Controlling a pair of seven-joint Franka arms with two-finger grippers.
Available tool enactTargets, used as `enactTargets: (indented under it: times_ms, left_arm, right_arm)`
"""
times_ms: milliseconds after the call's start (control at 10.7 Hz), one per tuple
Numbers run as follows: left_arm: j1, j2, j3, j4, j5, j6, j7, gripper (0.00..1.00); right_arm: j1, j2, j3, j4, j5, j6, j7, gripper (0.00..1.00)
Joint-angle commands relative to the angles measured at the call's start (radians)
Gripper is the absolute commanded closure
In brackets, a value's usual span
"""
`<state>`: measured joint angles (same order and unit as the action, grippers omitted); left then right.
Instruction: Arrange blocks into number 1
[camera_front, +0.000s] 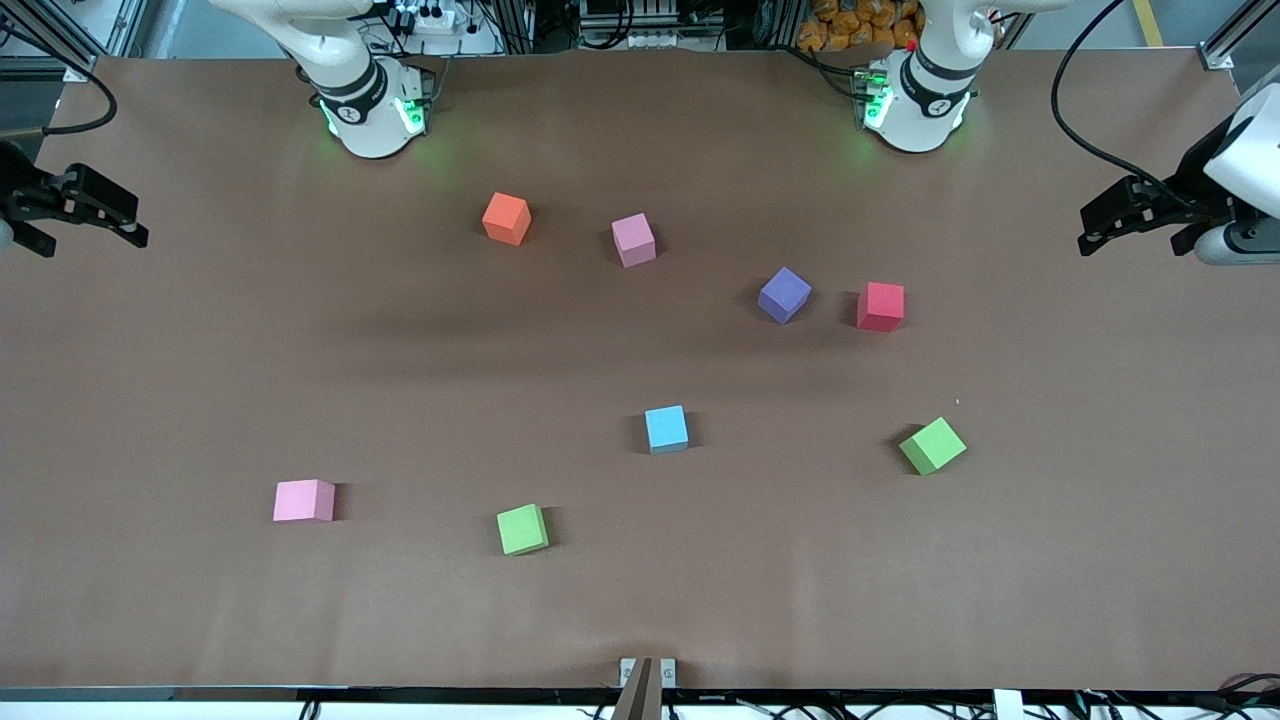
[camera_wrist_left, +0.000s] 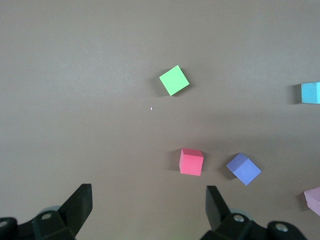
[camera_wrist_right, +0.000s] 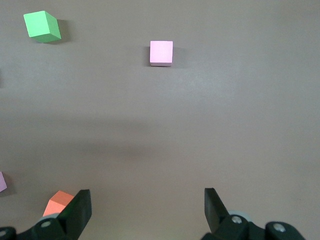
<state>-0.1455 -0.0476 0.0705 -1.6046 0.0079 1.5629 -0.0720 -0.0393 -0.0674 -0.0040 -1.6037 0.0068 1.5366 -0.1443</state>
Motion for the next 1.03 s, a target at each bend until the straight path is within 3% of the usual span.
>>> enactTargets:
  times_ms: [0,187,655,936]
  left_arm:
    - [-0.008,-0.018,0.003,-0.009,0.029,-0.026,-0.014,0.0]
    - [-0.011,-0.018,-0.006,-0.008,0.067,-0.027,-0.015,0.0]
    - [-0.006,-0.006,-0.003,-0.047,0.006,-0.02,-0.018,0.0]
    - [-0.013,-0.005,-0.005,-0.236,-0.042,0.109,-0.017,0.0]
  right_arm:
    - [-0.014,-0.002,0.01,0.005,0.018,-0.012,-0.003,0.0]
    - [-0.014,-0.003,0.01,0.005,0.018,-0.019,-0.003,0.0]
    - [-0.014,0.029,0.01,-0.001,0.018,-0.019,-0.008,0.0]
    - [-0.01,0.131,0.01,0.005,0.018,-0.003,-0.005,0.0]
